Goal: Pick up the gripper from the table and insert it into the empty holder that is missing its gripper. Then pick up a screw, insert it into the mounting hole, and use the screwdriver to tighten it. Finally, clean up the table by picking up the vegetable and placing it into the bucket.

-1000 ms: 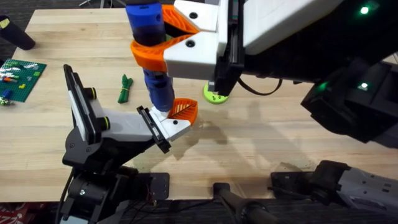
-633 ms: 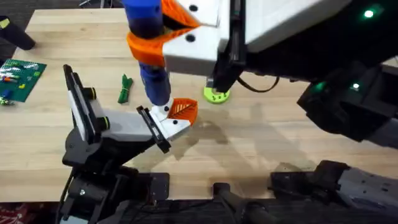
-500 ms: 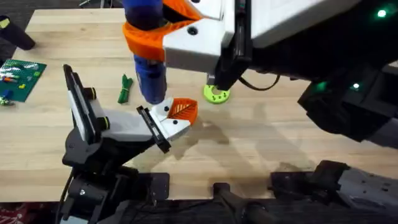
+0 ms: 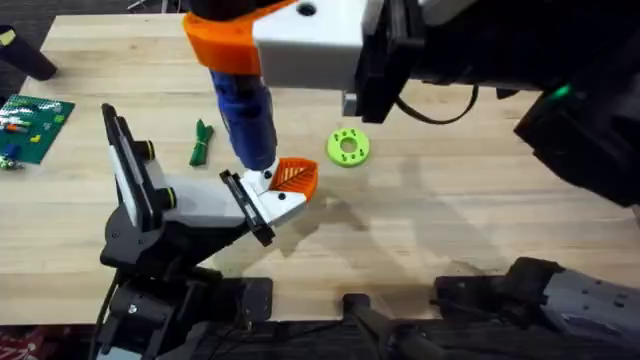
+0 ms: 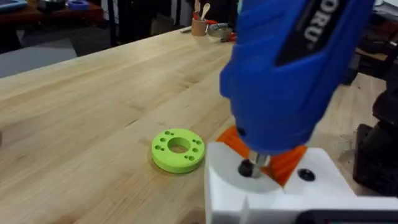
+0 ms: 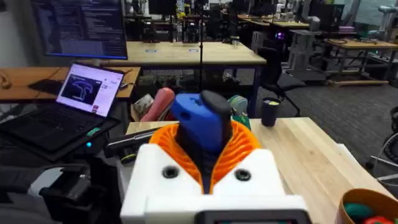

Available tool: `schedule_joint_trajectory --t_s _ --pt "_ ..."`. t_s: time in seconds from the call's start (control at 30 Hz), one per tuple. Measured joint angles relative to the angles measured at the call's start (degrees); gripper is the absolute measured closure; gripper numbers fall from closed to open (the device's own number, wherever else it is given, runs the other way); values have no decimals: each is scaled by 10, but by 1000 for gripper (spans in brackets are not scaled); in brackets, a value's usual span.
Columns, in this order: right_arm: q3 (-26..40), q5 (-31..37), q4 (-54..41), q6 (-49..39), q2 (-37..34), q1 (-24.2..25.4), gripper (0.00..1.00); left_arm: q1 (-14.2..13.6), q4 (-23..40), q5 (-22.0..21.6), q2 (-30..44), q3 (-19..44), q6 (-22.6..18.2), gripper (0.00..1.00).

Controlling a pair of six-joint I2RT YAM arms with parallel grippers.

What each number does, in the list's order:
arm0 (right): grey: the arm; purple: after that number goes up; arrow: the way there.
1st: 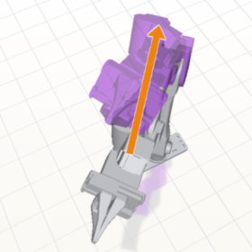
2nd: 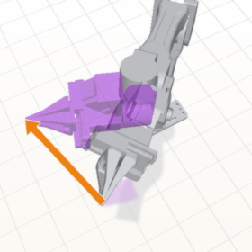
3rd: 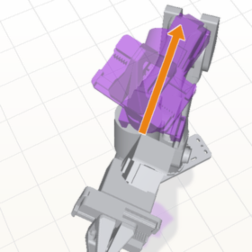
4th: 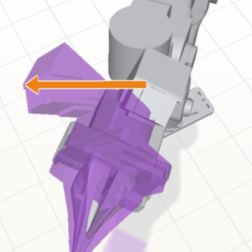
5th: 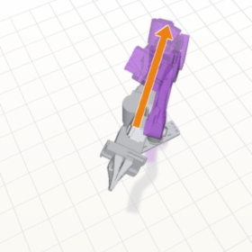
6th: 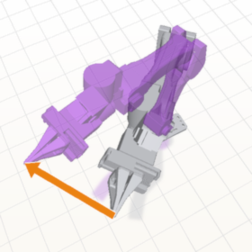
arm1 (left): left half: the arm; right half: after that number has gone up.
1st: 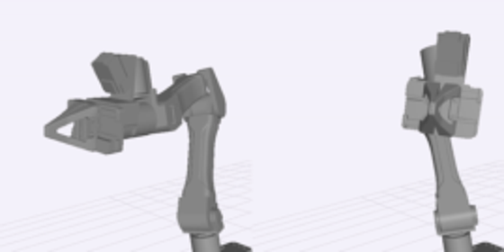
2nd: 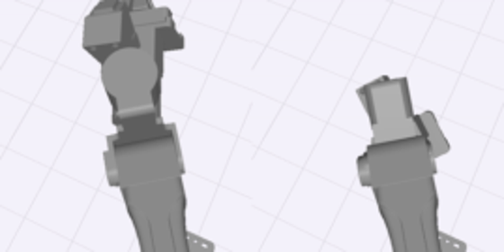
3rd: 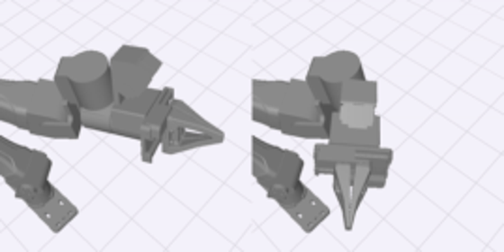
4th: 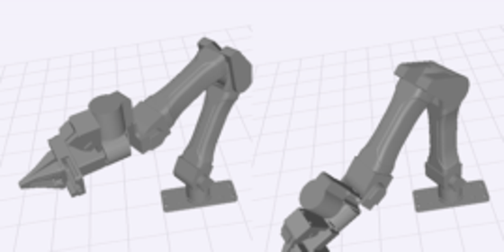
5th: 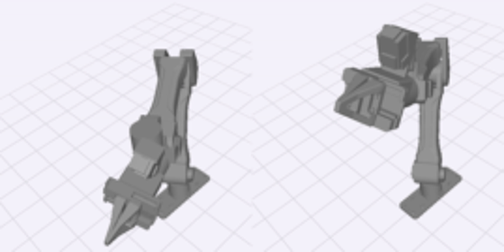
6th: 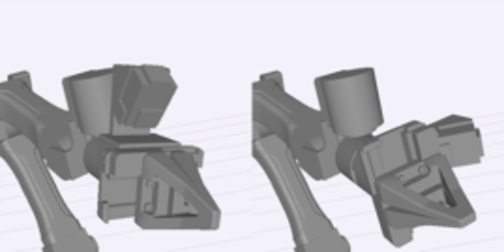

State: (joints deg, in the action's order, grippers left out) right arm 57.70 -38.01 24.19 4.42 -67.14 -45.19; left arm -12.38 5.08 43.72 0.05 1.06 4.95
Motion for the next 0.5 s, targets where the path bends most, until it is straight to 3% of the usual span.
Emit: schedule_joint_trajectory --t_s 0.5 --pt "0 -21 -9 -27 -30 0 953 0 0 0 0 0 0 986"
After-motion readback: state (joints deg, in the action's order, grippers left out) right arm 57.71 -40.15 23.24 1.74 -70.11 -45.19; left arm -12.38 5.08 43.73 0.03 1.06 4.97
